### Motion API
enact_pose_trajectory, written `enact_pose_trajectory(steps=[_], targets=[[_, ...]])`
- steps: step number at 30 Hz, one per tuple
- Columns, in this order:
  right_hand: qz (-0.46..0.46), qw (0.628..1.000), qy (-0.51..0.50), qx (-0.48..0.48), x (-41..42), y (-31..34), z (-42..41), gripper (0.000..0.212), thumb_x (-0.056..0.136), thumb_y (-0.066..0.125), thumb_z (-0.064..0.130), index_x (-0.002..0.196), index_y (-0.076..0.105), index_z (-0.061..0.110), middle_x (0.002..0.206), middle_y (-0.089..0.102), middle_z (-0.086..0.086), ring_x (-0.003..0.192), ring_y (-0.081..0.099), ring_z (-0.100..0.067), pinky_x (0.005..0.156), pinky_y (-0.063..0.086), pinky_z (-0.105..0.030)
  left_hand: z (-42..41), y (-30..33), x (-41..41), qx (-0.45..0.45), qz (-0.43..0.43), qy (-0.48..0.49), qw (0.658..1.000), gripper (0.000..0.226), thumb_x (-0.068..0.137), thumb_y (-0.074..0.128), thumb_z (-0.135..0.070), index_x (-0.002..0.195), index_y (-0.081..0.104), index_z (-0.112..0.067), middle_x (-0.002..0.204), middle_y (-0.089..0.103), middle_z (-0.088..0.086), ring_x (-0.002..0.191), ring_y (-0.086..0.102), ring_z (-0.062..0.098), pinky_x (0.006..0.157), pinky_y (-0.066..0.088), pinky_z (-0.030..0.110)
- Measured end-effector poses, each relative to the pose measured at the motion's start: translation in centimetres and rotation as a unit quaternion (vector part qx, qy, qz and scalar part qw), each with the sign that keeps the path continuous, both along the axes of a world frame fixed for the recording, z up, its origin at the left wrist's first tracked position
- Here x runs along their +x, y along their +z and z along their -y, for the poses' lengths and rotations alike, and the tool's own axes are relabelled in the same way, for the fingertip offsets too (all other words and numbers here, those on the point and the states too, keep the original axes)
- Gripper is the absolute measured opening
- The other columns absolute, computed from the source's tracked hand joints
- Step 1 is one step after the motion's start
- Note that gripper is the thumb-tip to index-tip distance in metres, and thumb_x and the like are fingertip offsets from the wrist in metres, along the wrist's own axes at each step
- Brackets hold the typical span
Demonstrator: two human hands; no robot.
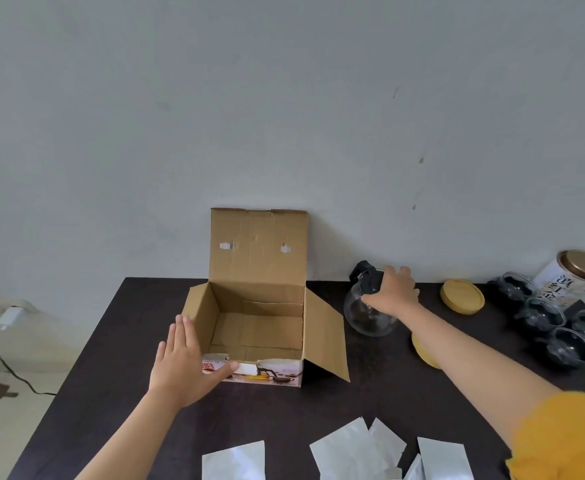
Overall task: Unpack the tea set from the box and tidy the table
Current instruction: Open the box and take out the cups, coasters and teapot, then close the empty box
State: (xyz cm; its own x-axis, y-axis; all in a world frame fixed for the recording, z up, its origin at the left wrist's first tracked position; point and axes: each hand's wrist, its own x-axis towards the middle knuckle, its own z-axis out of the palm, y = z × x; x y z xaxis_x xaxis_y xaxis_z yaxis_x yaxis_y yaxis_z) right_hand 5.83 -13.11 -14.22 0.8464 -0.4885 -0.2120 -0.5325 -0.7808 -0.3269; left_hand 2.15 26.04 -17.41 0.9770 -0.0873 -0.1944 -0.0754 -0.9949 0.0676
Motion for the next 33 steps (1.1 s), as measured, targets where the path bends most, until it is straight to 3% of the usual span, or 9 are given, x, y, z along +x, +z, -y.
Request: enact_pose_trajectory(steps=[4,7,9,12,15,21,26,29,33], targets=[[0.197,0.974,-0.065,0.089,-4.5,-0.6,-5.0,0.058,0.077,0.072,0.03,0.128,0.054,0.01,0.135,0.044,-0.016,0.125,0.041,-0.035,0.107,0.034,-0.042,0.0,-0.5,-0.2,-0.013,0.017,0.022,1.0,0.137,0.046,0.005,-0.1,0.149,-0.01,-0.011,0.155,-0.024,0.013,0.144,-0.017,0.03,0.114,0.004,0.057],[0.178,0.925,-0.217,0.254,-8.5,-1.0,-9.9,0.061,0.077,0.073,0.032,0.13,0.052,0.011,0.134,0.045,-0.018,0.121,0.045,-0.035,0.1,0.038,-0.038,0.7,-0.4,-1.2,-0.11,0.045,0.106,0.987,0.131,0.053,0.014,-0.097,0.15,-0.004,-0.01,0.151,-0.033,0.013,0.142,-0.026,0.029,0.112,-0.005,0.059],[0.076,0.819,-0.354,0.445,-10.2,-0.7,-12.6,0.069,0.08,0.072,0.03,0.138,0.04,0.009,0.139,0.039,-0.019,0.124,0.044,-0.037,0.101,0.037,-0.045,1.7,0.0,-1.8,-0.212,0.074,0.215,0.95,0.14,0.049,0.025,-0.099,0.149,-0.004,-0.006,0.154,-0.026,0.014,0.144,-0.016,0.032,0.113,-0.004,0.057],[0.043,0.557,-0.454,0.695,-10.8,-0.4,-14.1,0.063,0.087,0.064,0.018,0.141,0.033,0.007,0.138,0.042,-0.021,0.129,0.043,-0.033,0.109,0.028,-0.056,2.7,0.0,-0.9,-0.328,0.058,0.385,0.861,0.143,0.049,0.068,-0.08,0.146,0.003,0.002,0.155,0.01,0.021,0.142,0.017,0.038,0.113,0.017,0.056],[0.095,0.464,-0.437,0.765,-10.8,-0.5,-15.0,0.036,0.094,0.053,0.011,0.127,0.042,0.002,0.134,0.05,-0.019,0.131,0.046,-0.029,0.109,0.031,-0.053,2.4,-1.0,-0.4,-0.443,0.045,0.385,0.808,0.115,0.043,0.09,-0.053,0.131,0.031,-0.007,0.127,0.049,0.015,0.12,0.05,0.038,0.1,0.042,0.055],[0.093,0.493,-0.369,0.782,-12.0,-0.7,-16.3,0.005,0.095,0.051,0.013,0.096,0.052,0.008,0.127,0.055,-0.014,0.132,0.046,-0.028,0.11,0.027,-0.06,2.3,-1.5,-1.6,-0.506,0.03,0.3,0.808,0.112,0.053,0.092,-0.029,0.141,0.024,-0.019,0.136,0.045,0.006,0.125,0.046,0.029,0.103,0.042,0.049],[0.107,0.566,-0.319,0.753,-12.2,-1.0,-17.0,0.021,0.097,0.049,0.016,0.116,0.055,0.012,0.137,0.052,-0.013,0.136,0.041,-0.03,0.11,0.021,-0.061,1.3,-1.8,-3.5,-0.438,0.039,0.229,0.869,0.123,0.057,0.089,-0.035,0.15,0.009,-0.023,0.157,0.015,0.004,0.143,0.022,0.028,0.113,0.028,0.05],[0.138,0.629,-0.275,0.714,-12.2,-0.9,-17.8,0.039,0.094,0.057,0.014,0.131,0.048,0.012,0.135,0.052,-0.012,0.13,0.046,-0.029,0.106,0.03,-0.054,0.9,-1.9,-4.4,-0.35,0.057,0.16,0.921,0.123,0.059,0.081,-0.055,0.15,0.004,-0.028,0.16,-0.002,-0.002,0.145,0.015,0.028,0.114,0.024,0.055],[0.173,0.739,-0.165,0.63,-12.7,-0.5,-18.9,0.045,0.084,0.073,0.016,0.123,0.051,0.021,0.119,0.062,-0.001,0.101,0.057,-0.01,0.086,0.04,-0.029,0.4,-2.5,-4.8,-0.221,0.094,0.09,0.966,0.113,0.066,0.062,-0.072,0.151,0.003,-0.027,0.16,-0.008,-0.003,0.146,0.01,0.027,0.113,0.012,0.056]])
